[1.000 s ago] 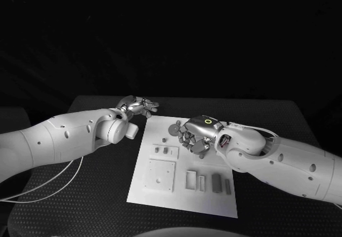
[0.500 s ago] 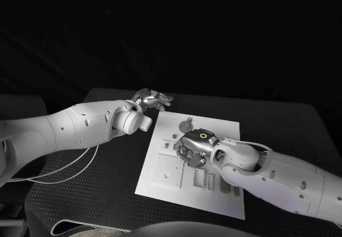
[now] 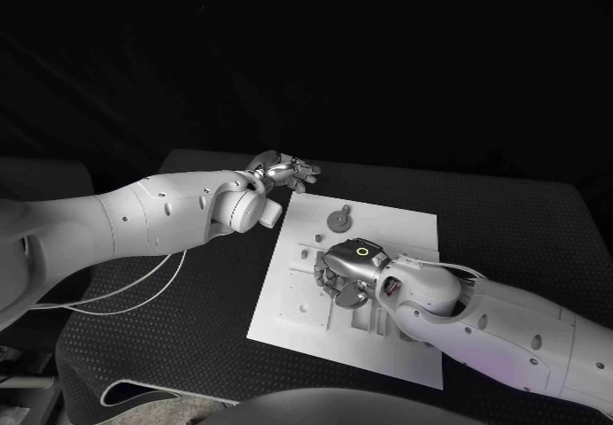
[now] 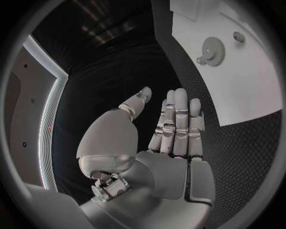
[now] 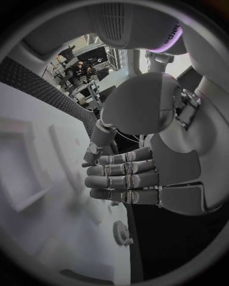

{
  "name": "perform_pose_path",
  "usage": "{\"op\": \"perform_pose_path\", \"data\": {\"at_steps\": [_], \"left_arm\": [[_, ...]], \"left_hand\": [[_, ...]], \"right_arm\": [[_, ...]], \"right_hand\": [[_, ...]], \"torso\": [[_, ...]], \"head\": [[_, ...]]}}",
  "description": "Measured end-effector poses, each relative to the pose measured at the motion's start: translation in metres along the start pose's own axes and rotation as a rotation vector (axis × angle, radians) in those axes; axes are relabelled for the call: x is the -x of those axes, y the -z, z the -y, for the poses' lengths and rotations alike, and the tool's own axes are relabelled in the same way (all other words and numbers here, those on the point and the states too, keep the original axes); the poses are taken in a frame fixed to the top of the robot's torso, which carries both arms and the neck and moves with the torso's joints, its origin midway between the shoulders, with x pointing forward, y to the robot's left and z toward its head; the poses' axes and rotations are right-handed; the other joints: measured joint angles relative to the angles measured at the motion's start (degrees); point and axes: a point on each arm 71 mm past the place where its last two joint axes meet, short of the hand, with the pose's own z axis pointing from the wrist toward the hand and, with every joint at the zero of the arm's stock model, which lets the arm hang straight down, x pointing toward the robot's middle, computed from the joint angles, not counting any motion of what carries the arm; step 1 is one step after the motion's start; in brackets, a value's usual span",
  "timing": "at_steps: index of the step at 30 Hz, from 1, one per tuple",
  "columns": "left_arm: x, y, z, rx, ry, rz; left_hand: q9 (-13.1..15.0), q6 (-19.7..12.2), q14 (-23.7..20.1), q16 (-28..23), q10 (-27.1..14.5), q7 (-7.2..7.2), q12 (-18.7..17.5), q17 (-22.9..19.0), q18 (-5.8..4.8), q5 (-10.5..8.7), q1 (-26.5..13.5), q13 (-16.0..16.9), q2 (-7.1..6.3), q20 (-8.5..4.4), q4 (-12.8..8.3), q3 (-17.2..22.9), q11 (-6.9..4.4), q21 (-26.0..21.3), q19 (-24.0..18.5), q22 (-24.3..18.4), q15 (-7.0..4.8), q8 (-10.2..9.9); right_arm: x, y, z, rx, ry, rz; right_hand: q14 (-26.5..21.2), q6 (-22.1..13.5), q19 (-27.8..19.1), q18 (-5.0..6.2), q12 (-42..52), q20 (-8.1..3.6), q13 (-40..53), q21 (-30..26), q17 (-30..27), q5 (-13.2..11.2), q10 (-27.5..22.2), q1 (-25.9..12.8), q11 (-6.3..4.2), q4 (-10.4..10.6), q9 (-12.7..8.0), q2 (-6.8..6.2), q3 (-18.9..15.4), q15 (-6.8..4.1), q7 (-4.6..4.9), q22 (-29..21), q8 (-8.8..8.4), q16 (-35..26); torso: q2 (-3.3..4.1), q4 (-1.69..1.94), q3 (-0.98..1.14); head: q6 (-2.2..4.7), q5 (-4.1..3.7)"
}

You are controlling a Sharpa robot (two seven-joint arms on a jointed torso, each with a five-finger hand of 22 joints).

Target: Assemble the parts on the task board

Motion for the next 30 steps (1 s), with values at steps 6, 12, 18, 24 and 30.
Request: {"op": "perform_pose_path", "data": {"at_steps": [6, 12, 18, 24, 30], "left_arm": [[-0.0003, -0.0001, 0.0001, 0.000, 0.000, -0.001], [-0.0003, 0.0000, 0.0000, 0.000, 0.000, -0.001], [-0.0008, 0.0000, 0.0002, 0.000, 0.000, -0.002], [-0.0014, 0.0000, 0.0003, 0.000, 0.001, -0.004], [-0.0011, 0.0000, 0.0003, 0.000, 0.001, -0.003]], "left_hand": [[0.0, 0.0, 0.0, 0.0, 0.0, 0.00, 0.0, 0.0, 0.01, 0.00, 0.0, 0.0, 0.00, 0.00, 0.0, 0.0, 0.00, 0.0, 0.0, 0.0, 0.00, 0.0], [0.0, 0.0, 0.0, 0.0, 0.0, 0.00, 0.0, 0.0, 0.00, 0.00, 0.0, 0.0, 0.00, 0.00, 0.0, 0.0, 0.00, 0.0, 0.0, 0.0, 0.00, 0.0], [-0.1, 0.0, 0.0, 0.0, 0.0, 0.00, 0.0, 0.0, 0.01, 0.00, 0.0, 0.0, 0.00, 0.00, 0.0, 0.0, 0.00, 0.0, 0.0, 0.0, 0.00, 0.0], [-0.1, 0.0, 0.0, 0.0, -0.2, 0.00, 0.0, 0.0, 0.00, 0.00, 0.0, 0.0, 0.00, 0.00, 0.0, 0.0, 0.21, 0.0, 0.0, 0.0, 0.00, 0.0], [-0.1, 0.0, 0.0, 0.0, -0.2, 0.00, 0.0, 0.0, 0.00, 0.00, 0.0, 0.0, 0.00, 0.00, 0.0, 0.0, 0.21, 0.0, 0.0, 0.0, 0.00, 0.0]], "right_arm": [[-0.0010, -0.0005, -0.0004, 0.002, 0.002, -0.001], [-0.0034, -0.0027, -0.0031, 0.008, 0.001, -0.003], [-0.0067, -0.0030, -0.0018, 0.005, 0.002, -0.008], [-0.0070, -0.0040, -0.0026, 0.007, 0.002, -0.008], [-0.0090, -0.0039, -0.0031, 0.009, -0.001, -0.011]], "right_hand": [[0.0, 0.0, 0.0, 0.00, 0.0, 0.00, 0.1, 0.0, 0.1, 0.0, 0.0, 0.0, 0.00, 0.0, 0.0, 0.00, 0.0, 0.00, 0.00, 0.1, 0.00, -0.2], [0.0, 0.0, 0.0, 0.00, 0.0, 0.00, 0.2, 0.0, 0.1, 0.0, 0.0, -0.2, 0.00, 0.0, 0.0, 0.23, 0.0, 0.00, 0.01, 0.0, -0.09, -0.2], [0.0, -0.1, 0.0, -0.01, 0.0, 0.00, 0.2, 0.0, 0.2, 0.0, 0.0, -0.2, 0.01, -0.2, 0.1, 0.22, 0.2, 0.01, 0.07, 0.0, -0.12, -0.2], [0.0, -0.1, 0.0, 0.00, 0.0, 0.00, 0.2, 0.0, 0.2, 0.0, 0.0, -0.2, 0.01, -0.3, 0.1, 0.22, 0.0, 0.01, 0.08, 0.0, -0.13, -0.2], [0.0, -0.1, 0.0, 0.00, 0.0, 0.00, 0.3, 0.0, 0.3, 0.0, 0.0, -0.2, 0.01, -0.3, 0.1, 0.22, 0.0, 0.02, 0.08, 0.0, -0.15, -0.4]], "torso": [[-0.03, -0.01, 0.00], [-0.04, -0.07, -0.01], [-0.04, -0.08, -0.07], [-0.06, -0.04, -0.10], [-0.07, -0.02, -0.07]], "head": [[-0.23, 0.16], [-0.30, 0.27], [-0.48, 0.44], [-0.61, 0.55], [-0.75, 0.29]]}}
